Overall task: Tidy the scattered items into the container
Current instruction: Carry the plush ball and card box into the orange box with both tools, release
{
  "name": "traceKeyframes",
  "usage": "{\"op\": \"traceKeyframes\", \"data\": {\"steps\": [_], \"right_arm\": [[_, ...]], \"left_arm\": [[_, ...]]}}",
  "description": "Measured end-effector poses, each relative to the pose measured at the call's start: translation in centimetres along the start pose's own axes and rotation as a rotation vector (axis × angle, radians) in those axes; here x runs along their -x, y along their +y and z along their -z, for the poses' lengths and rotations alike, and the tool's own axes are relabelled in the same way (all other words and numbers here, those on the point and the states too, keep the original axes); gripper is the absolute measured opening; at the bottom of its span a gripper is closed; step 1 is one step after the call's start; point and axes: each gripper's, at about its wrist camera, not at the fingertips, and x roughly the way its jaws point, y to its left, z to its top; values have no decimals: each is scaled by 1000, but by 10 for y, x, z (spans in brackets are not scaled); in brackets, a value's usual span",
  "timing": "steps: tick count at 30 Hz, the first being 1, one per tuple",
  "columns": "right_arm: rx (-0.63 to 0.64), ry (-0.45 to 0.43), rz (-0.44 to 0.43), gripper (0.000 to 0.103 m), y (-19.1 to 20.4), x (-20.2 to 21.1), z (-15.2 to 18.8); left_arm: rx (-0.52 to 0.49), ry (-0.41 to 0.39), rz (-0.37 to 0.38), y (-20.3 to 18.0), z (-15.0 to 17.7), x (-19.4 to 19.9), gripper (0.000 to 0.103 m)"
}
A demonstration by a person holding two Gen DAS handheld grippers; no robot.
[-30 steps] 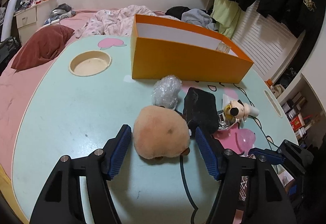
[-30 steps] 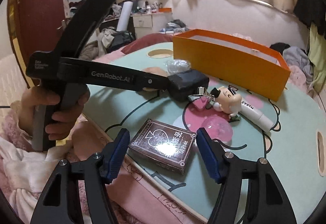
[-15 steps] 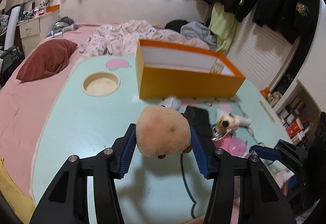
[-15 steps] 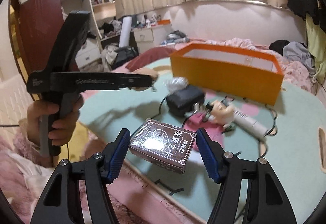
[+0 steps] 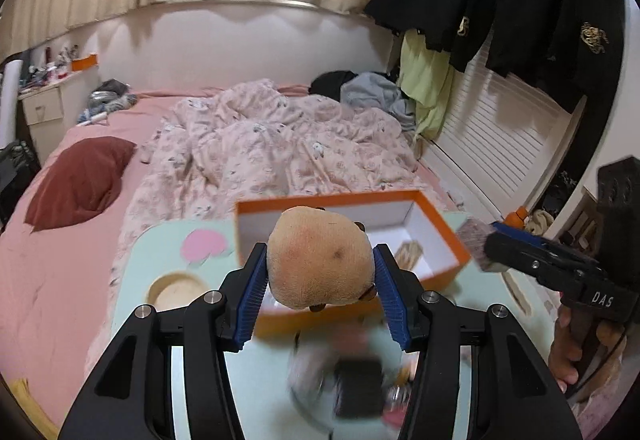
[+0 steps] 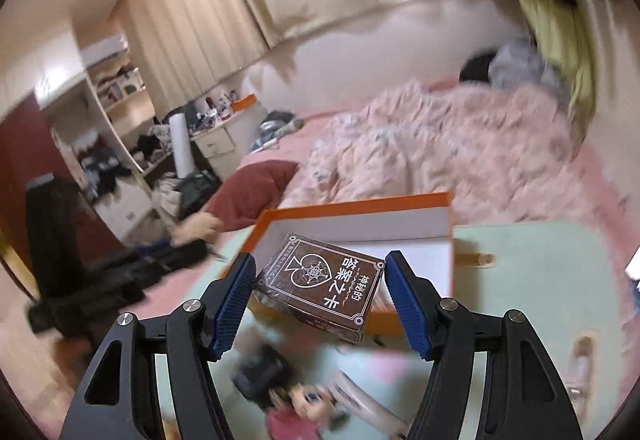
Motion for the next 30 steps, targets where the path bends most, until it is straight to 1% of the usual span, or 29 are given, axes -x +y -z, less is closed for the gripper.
{"op": "traceKeyframes", "data": {"steps": [2, 3, 5, 6, 8, 11, 17, 20, 24, 30], "right_arm": [[-57, 21, -17, 66, -11, -14, -8], [-72, 36, -4, 66, -15, -24, -11], [-96, 79, 32, 66, -21, -41, -13], [-117, 91, 26, 66, -23, -46, -11], [-125, 104, 10, 66, -24, -53, -7], [-102, 95, 61, 66, -25, -57, -8], [-104, 112, 130, 66, -34, -78, -20], [-129, 124, 140, 66, -43, -90, -26], [-159, 93, 150, 67, -50, -91, -28], [-145, 63, 215, 69, -51, -87, -29]], "left_arm": [[16, 46, 7, 4, -11, -28, 53], [26, 70, 0, 6, -13, -42, 53], [48, 102, -15, 10, -11, -62, 53], [65, 114, -20, 12, -8, -70, 53], [99, 127, 5, 17, 2, -80, 53], [133, 147, 29, 25, 10, -88, 53], [138, 159, 7, 28, 8, -96, 53], [150, 169, 8, 30, 3, -99, 53], [152, 191, 1, 31, 0, -105, 54], [175, 167, -19, 35, 0, -105, 55]]}}
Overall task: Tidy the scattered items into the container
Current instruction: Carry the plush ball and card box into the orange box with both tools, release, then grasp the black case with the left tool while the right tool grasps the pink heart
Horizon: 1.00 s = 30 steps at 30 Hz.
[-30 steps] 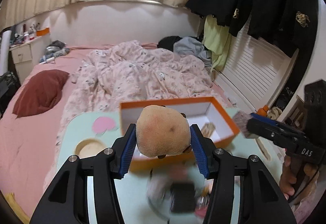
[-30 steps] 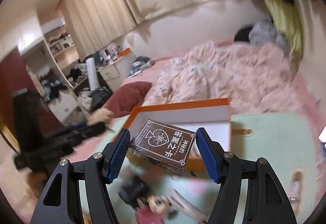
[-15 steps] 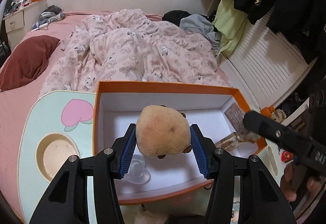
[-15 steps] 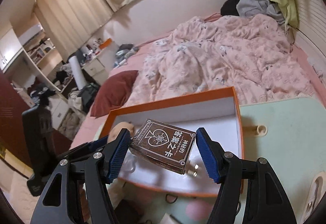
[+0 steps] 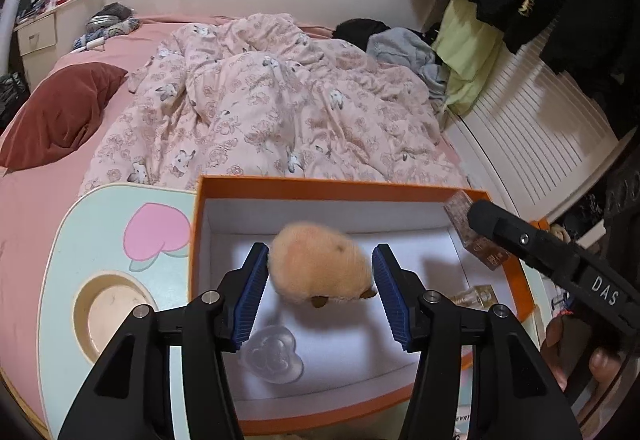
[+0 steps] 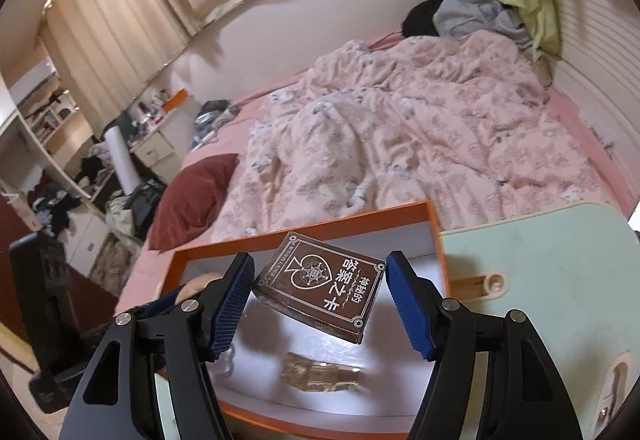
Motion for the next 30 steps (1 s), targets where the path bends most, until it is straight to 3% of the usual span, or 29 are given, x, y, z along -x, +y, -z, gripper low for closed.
{"op": "traceKeyframes", "data": {"steps": [3, 10, 14, 19, 22, 24, 25, 27, 30], "right_arm": [[-10, -17, -8, 76, -3, 2, -1], [16, -67, -20, 77, 2, 24, 5], [67, -87, -66, 77, 11, 57, 23], [220, -81, -47, 74, 30, 96, 55], [247, -69, -46, 66, 29, 112, 81], [278, -29, -16, 40, 27, 112, 104], [292, -6, -4, 35, 27, 110, 115], [333, 60, -6, 33, 26, 103, 140], [373, 123, -25, 33, 25, 96, 171]], "left_arm": [[3, 0, 0, 2, 0, 1, 55], [10, -15, 22, 5, 6, 19, 55], [-14, -74, 32, 6, 17, 54, 55], [-96, -129, 23, 1, 45, 103, 55], [-137, -112, 63, -6, 75, 116, 55], [-144, -116, 47, -10, 95, 118, 55], [-145, -127, 28, -12, 105, 118, 54], [-163, -127, 0, -16, 126, 114, 50], [-151, -103, 64, -18, 144, 108, 45]]}}
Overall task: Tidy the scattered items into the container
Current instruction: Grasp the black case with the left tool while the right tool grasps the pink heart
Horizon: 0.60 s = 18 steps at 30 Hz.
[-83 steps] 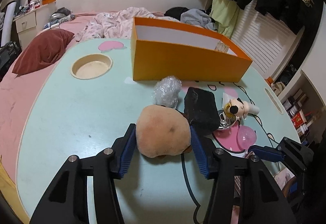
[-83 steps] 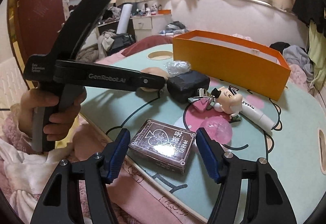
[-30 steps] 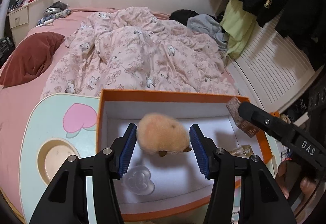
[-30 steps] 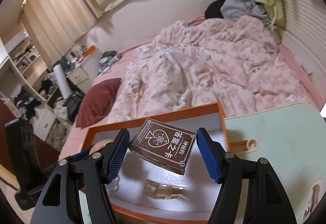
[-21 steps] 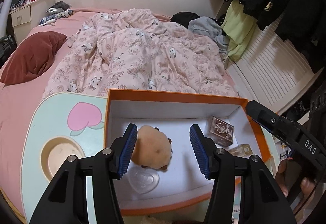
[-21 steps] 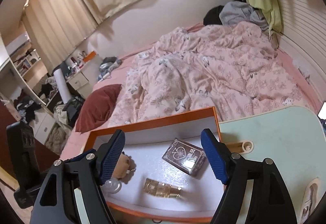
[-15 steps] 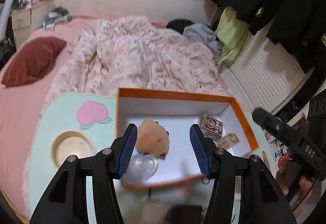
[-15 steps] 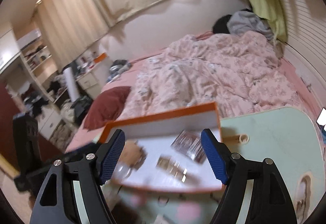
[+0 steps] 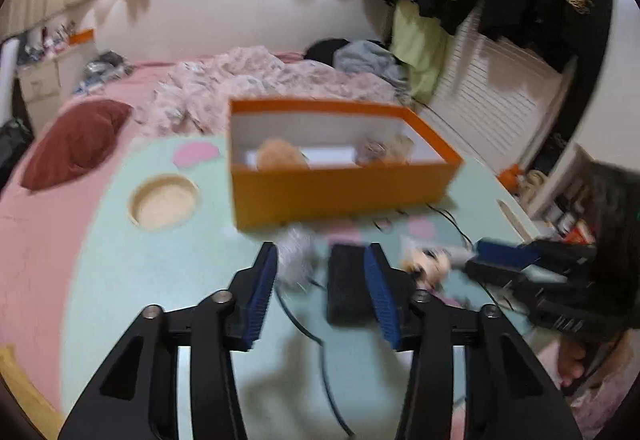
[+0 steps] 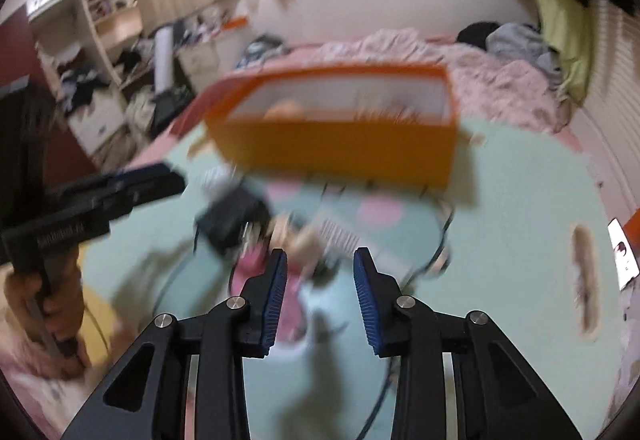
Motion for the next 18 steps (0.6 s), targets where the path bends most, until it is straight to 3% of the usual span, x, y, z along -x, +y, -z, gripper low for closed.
{"op": "traceKeyframes", "data": {"steps": [7, 10, 16, 18], "right_arm": [[26, -35, -8, 38, 8, 3, 15], [35, -34, -47, 48, 14, 3, 15], [71, 33, 3, 48, 33, -19, 15], [89, 18, 47, 36, 37, -23, 17]], "left_arm": [[68, 19, 45, -4, 12, -18, 45], [66, 28, 51, -9, 15, -24, 45], [76, 46, 0, -9, 12, -36, 45], [80, 50, -5, -8, 11, -40, 45]]}}
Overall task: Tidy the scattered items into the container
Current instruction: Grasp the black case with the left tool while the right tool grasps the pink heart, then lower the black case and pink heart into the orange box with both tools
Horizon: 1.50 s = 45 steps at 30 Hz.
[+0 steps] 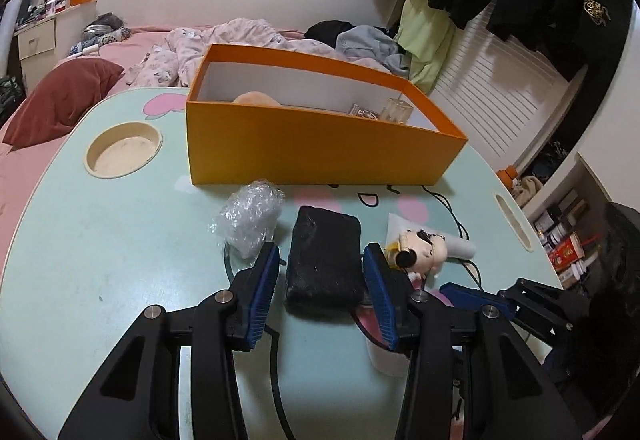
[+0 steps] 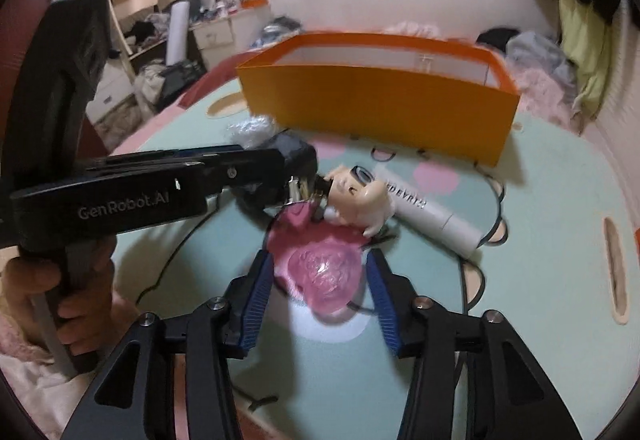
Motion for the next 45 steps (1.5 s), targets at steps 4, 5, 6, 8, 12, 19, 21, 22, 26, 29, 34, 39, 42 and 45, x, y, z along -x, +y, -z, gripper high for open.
{"op": "traceKeyframes", "data": {"steps": [4, 5, 6, 8, 12, 19, 21, 22, 26, 29, 34, 39, 42, 45], "right_arm": [[-9, -8, -1, 36, -1, 0, 2], [-19, -8, -9, 36, -1, 1, 2], [-28, -7, -18, 36, -2, 1, 2], [-37, -5, -30, 36, -4, 1, 2], [-57, -9, -47, 36, -5, 4, 2], [-81, -19, -60, 36, -8, 6, 3], [-90, -20, -61, 36, -10, 7, 3], [-96, -24, -61, 36, -11, 8, 2], [-113, -40, -69, 36, -14, 15, 0], [-115, -57, -56, 36, -18, 23, -6], [-126, -143, -78, 36, -34, 49, -36], [-206, -260, -61, 36, -69, 56, -100], [-253, -248, -72, 36, -87, 34, -141], [-312, -225, -49, 36, -98, 2, -167]], "left_arm": [[-6, -1, -15, -3, -5, -3, 45], [-12, 5, -14, -5, -6, -5, 45], [-16, 12, -13, -7, -8, -7, 45], [-22, 24, -20, -11, -9, -13, 45], [-38, 51, -67, -16, -9, -26, 45], [-33, 45, -39, -13, -6, -18, 42], [-26, 26, -24, -10, -6, -10, 42], [-26, 15, -25, -9, -7, -6, 42], [-10, -38, -14, -2, -14, 20, 42], [-10, -83, -18, 1, -23, 37, 42], [-43, -157, -38, 5, -58, 59, 42], [-78, -186, -49, 5, -112, 48, 42], [-141, -160, -53, 0, -137, 20, 43], [-108, -167, -44, 7, -148, -12, 43]]}}
